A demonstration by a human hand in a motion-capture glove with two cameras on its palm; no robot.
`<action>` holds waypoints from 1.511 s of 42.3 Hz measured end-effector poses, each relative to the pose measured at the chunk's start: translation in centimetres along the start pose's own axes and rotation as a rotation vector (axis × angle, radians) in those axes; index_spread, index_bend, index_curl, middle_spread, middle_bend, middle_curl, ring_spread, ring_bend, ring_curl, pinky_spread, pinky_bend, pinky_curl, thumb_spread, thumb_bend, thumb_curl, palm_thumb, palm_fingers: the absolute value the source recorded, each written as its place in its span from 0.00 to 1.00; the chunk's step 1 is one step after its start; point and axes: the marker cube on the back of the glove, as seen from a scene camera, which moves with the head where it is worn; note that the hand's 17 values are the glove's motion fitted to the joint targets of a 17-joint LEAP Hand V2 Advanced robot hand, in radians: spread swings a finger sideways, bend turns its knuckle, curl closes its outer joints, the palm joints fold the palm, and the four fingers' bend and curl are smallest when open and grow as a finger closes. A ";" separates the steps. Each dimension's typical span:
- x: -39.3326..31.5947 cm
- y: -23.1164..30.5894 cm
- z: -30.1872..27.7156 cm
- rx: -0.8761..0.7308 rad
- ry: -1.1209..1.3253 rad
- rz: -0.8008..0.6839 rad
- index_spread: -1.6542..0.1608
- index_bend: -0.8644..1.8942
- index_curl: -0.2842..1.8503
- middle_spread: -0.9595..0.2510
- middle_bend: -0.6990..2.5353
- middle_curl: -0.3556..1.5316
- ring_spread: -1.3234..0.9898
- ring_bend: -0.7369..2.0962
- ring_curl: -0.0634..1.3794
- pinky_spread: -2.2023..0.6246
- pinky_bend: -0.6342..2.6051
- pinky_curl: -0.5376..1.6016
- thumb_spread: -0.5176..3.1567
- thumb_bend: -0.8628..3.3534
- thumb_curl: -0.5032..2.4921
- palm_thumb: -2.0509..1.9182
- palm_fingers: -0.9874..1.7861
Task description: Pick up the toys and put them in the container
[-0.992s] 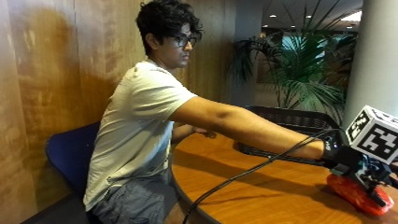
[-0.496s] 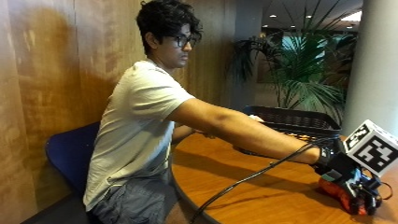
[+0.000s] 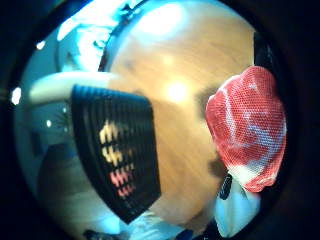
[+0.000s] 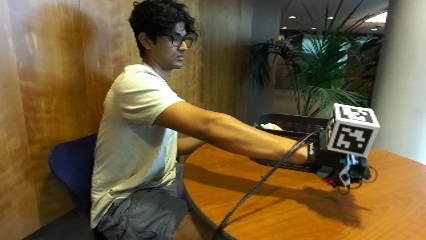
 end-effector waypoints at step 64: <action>-31.8 12.4 -1.1 -0.227 0.354 -0.470 0.66 0.59 0.60 0.49 0.50 0.64 0.36 0.69 0.62 0.67 0.63 0.52 0.31 0.26 0.57 0.67 0.31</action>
